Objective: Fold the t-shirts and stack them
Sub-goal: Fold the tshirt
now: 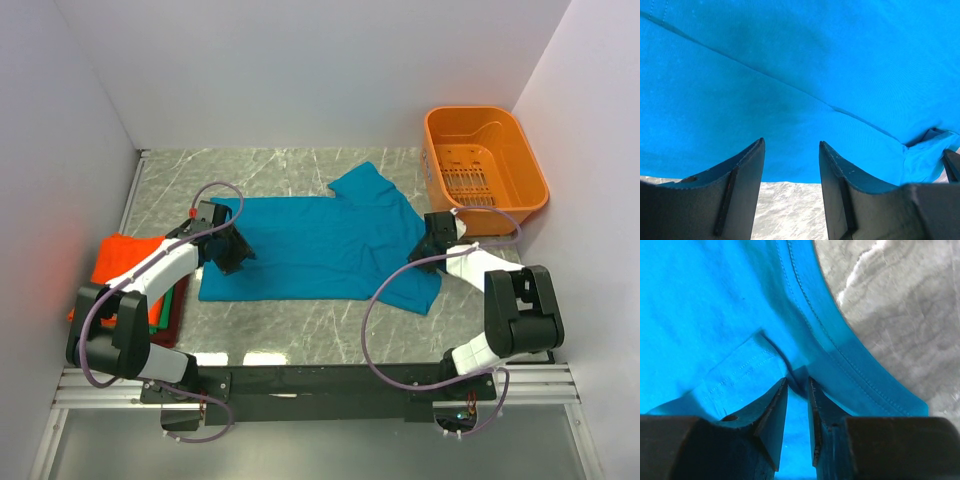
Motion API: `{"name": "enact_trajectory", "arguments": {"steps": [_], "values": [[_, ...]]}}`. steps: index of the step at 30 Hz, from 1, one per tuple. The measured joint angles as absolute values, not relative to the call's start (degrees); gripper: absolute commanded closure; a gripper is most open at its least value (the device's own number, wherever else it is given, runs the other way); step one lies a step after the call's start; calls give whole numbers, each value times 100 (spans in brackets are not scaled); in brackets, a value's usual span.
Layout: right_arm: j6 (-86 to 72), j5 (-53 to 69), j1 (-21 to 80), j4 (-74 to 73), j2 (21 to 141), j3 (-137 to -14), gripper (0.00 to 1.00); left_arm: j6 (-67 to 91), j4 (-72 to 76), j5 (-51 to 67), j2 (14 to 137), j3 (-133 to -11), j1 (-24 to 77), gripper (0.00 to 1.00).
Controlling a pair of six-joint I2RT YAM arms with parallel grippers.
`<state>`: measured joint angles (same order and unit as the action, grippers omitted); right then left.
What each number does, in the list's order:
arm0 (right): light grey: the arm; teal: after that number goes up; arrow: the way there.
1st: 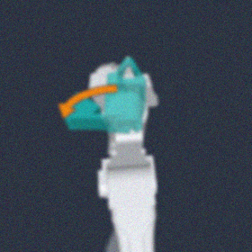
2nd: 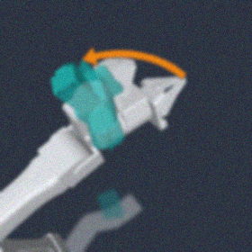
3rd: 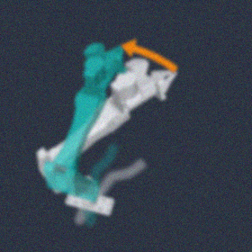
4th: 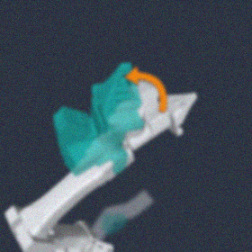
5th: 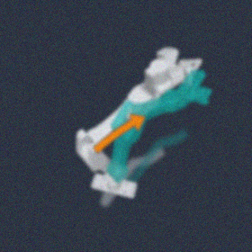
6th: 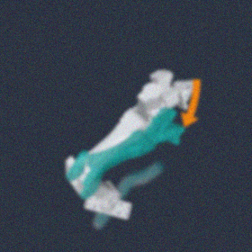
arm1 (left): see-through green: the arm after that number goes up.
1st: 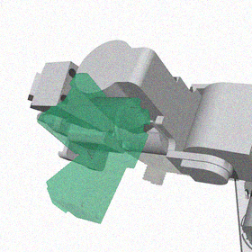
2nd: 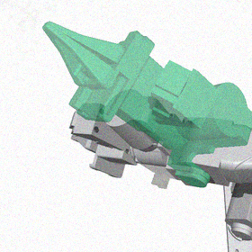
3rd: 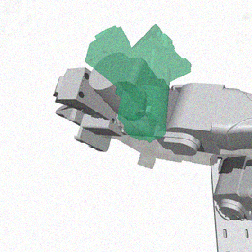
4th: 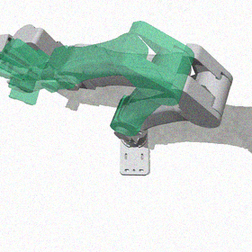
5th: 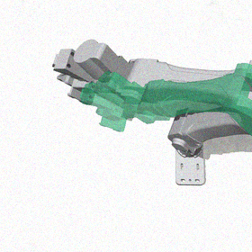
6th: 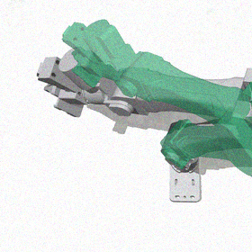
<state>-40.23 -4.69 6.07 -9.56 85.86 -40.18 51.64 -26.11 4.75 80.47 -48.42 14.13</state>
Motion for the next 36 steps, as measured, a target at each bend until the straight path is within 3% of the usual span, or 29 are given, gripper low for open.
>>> {"name": "enact_trajectory", "arguments": {"steps": [10, 24, 36], "values": [[-4023, -370, 604, -808, 8646, -4018, 80, 5164, -2596, 475, 8049, -4827, 1413, 48], [-3999, -340, 607, -698, 8468, -3809, 74, 5166, -2593, 475, 8047, -4810, 1413, 48], [-3935, -340, 613, -703, 8335, -3710, 96, 5168, -2593, 475, 8047, -4810, 1413, 48]]}}
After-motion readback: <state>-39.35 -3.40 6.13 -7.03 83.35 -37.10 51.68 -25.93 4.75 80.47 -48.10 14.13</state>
